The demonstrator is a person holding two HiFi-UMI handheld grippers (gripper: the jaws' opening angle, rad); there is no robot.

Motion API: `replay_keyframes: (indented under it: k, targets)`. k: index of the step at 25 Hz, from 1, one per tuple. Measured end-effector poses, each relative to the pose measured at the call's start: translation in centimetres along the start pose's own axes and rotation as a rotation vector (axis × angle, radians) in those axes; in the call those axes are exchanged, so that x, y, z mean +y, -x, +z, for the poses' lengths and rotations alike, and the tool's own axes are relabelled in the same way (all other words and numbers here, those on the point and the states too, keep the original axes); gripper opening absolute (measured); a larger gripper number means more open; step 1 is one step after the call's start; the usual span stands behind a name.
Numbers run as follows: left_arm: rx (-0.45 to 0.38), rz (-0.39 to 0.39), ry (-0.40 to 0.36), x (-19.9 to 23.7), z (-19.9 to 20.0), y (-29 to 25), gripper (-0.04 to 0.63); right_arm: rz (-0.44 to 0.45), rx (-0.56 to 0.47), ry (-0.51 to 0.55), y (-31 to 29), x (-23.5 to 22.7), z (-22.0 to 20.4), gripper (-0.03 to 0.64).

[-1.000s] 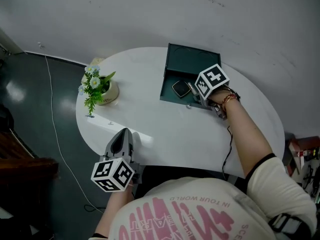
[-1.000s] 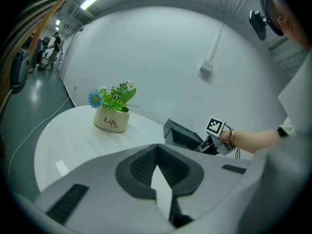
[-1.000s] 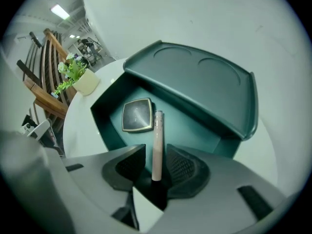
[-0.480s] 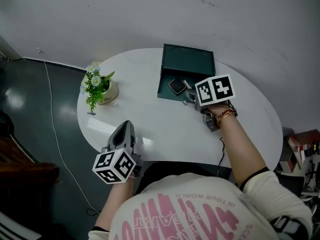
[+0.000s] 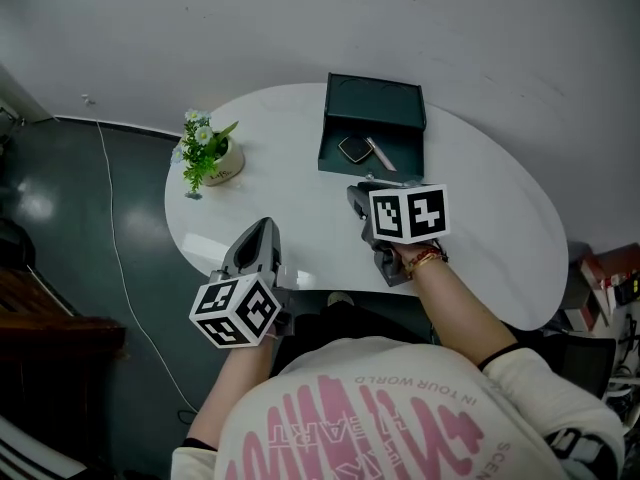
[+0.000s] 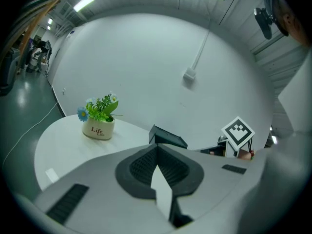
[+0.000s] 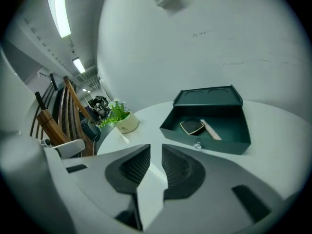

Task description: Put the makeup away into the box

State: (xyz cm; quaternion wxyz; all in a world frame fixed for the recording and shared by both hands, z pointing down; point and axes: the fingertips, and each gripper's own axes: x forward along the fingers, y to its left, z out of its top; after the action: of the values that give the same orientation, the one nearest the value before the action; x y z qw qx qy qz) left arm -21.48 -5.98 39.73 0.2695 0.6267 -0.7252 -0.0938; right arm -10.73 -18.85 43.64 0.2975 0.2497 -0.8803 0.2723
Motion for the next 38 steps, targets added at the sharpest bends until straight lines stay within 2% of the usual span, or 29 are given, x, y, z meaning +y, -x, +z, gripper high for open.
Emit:
replay_keyframes:
  k: [6, 13, 23, 27, 38]
  targets:
    - [-0.020, -0.010, 0.005, -1.6, -1.0, 2.0, 0.002, 0.023, -0.089, 0.024, 2.0, 3.8, -2.1, 0.055]
    - [-0.037, -0.043, -0.010, -4.1, -1.5, 2.6, 0.002, 0.039, -0.189, 0.023, 4.6, 5.7, -2.4, 0.036]
    - [-0.078, -0.016, -0.111, -7.1, -0.2, 2.1, 0.002, 0.029, -0.338, 0.094, 7.7, 4.5, 0.3, 0.006]
    - [-0.095, 0.000, -0.122, -9.2, -0.2, 1.1, 0.002, 0.077, -0.404, 0.142, 9.3, 3.5, 1.8, -0.002]
    - [-0.072, 0.036, -0.123, -15.6, -4.2, -1.3, 0.002, 0.128, -0.300, 0.243, 11.7, -1.9, -1.2, -0.002]
